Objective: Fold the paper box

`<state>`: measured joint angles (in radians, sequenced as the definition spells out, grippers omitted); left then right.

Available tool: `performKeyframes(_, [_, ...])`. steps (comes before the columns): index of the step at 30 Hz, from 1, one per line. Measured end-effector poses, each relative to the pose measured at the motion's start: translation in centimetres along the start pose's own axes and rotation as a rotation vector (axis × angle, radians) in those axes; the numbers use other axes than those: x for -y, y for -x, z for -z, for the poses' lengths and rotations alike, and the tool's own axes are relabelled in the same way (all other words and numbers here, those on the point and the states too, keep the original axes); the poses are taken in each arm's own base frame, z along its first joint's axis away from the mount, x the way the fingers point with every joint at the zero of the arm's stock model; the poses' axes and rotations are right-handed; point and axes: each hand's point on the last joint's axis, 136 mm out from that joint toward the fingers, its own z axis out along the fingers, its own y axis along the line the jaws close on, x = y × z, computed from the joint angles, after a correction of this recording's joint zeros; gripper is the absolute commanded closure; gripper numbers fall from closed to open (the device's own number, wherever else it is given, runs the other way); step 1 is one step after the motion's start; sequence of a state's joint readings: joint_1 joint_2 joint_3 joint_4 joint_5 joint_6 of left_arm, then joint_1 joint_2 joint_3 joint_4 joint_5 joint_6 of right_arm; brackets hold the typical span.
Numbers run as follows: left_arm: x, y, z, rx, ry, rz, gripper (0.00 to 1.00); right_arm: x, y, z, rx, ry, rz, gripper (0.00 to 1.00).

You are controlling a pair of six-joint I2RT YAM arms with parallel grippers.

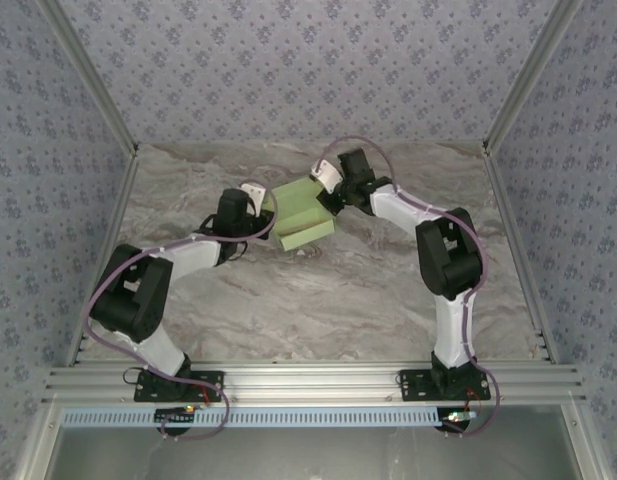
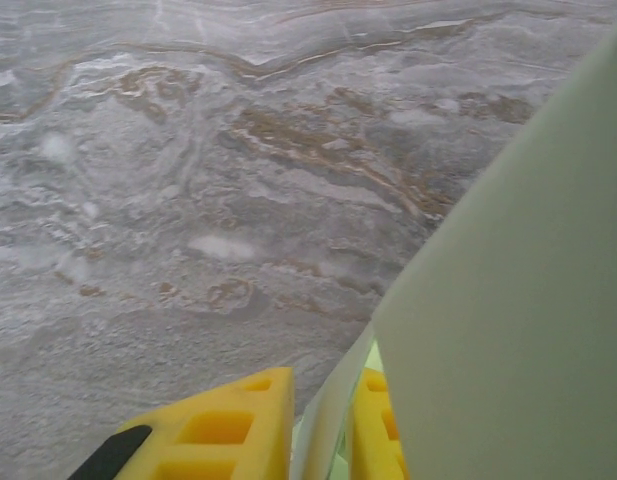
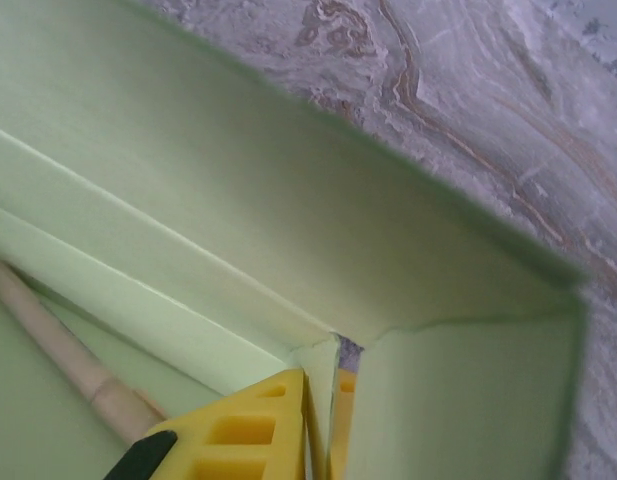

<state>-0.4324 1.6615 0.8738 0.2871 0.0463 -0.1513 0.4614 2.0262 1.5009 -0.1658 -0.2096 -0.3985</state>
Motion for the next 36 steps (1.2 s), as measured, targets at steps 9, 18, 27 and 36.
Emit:
performKeyframes(9, [-1.4, 0.3, -0.3, 0.002, 0.113, 0.049, 0.85, -1.2, 0.2, 1.2, -0.027, -0.086, -0.11, 0.9])
performKeyframes(18, [-0.9, 0.3, -0.2, 0.007, 0.121, 0.059, 0.85, -1.6, 0.3, 2.5, -0.027, -0.117, -0.146, 0.92])
performKeyframes(27, [-0.1, 0.3, 0.2, 0.01, 0.138, 0.092, 0.85, -2.0, -0.3, 2.9, -0.024, -0.137, -0.216, 0.93])
performKeyframes(36, [0.4, 0.5, 0.7, 0.025, 0.17, 0.126, 0.87, -2.0, 0.2, 3.4, -0.004, -0.2, -0.296, 0.94])
